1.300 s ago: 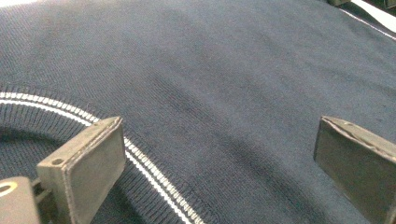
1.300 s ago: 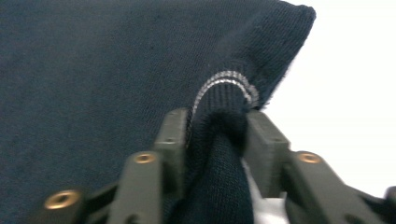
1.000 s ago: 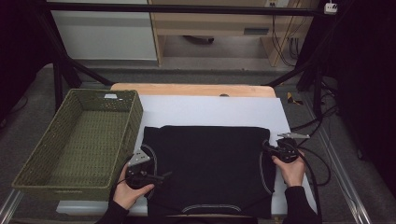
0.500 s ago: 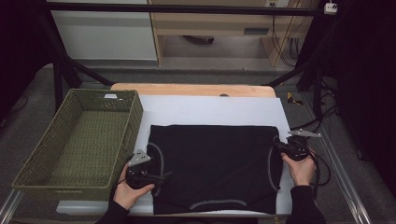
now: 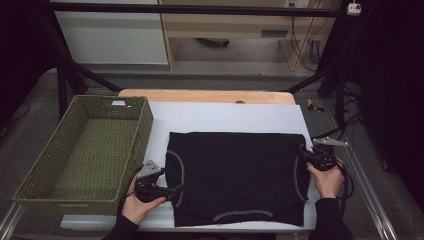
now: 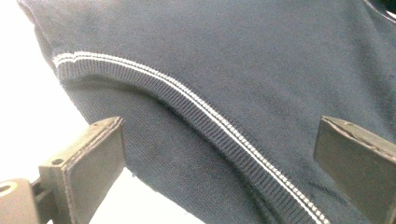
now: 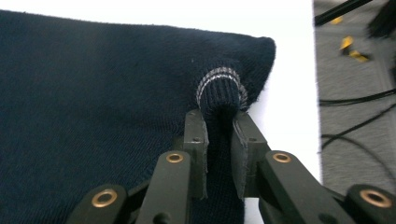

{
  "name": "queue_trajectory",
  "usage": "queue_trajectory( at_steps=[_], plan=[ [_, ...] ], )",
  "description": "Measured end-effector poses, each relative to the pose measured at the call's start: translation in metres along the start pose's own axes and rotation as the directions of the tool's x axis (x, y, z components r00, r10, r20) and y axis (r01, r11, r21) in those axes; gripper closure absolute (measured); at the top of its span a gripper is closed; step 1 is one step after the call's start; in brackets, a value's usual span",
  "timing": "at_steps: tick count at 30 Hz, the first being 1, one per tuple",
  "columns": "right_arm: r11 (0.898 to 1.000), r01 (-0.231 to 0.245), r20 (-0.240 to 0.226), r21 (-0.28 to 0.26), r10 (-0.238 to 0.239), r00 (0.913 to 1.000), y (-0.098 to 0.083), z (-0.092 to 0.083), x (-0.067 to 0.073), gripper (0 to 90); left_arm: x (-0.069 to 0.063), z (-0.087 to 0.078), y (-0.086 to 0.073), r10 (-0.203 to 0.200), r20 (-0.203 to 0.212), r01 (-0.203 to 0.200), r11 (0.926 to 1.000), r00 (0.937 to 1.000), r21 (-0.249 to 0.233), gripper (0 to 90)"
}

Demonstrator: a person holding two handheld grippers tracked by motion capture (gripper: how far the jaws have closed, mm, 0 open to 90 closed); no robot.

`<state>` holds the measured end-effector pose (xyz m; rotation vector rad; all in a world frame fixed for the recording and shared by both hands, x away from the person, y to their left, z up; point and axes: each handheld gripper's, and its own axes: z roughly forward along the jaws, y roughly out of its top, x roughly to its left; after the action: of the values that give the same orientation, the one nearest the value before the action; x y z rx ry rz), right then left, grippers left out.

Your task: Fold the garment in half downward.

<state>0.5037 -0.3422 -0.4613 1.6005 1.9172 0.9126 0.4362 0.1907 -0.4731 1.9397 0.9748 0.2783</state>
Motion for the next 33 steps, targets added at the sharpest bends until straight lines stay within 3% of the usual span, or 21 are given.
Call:
queue_trajectory(
  at_steps=[5,7,12,19,27,33],
  plan=[
    [0.999,0.04,-0.029,-0.009,-0.041,0.9987,-0.003,0.006,0.004,70.2,0.0,0.0,0.0,0.007,0.001,-0.007,1.0,1.0,0.003,1.6],
    [0.996,0.079,-0.009,-0.043,-0.08,0.9968,-0.003,0.005,0.006,58.1,0.0,0.0,0.0,0.006,0.002,-0.006,1.0,1.0,0.003,1.6],
    [0.991,0.093,-0.021,-0.093,-0.096,0.9952,0.001,-0.002,0.012,29.9,-0.001,-0.001,0.001,0.006,0.001,-0.006,1.0,1.0,-0.003,1.6],
    [0.988,0.094,-0.098,-0.122,-0.107,0.9895,0.006,-0.012,0.031,10.8,-0.001,-0.003,0.002,0.008,0.004,-0.008,0.9999,1.0,-0.006,1.6],
    [0.987,0.112,-0.165,-0.116,-0.13,0.9776,0.005,-0.018,0.057,2.4,-0.001,-0.005,0.004,0.009,0.005,-0.009,0.9998,0.9999,-0.015,1.6],
    [0.988,0.102,-0.239,-0.117,-0.128,0.9625,-0.003,-0.02,0.075,1.0,0.0,-0.007,0.005,0.006,0.002,-0.006,0.9998,1.0,-0.021,1.6]
  ],
)
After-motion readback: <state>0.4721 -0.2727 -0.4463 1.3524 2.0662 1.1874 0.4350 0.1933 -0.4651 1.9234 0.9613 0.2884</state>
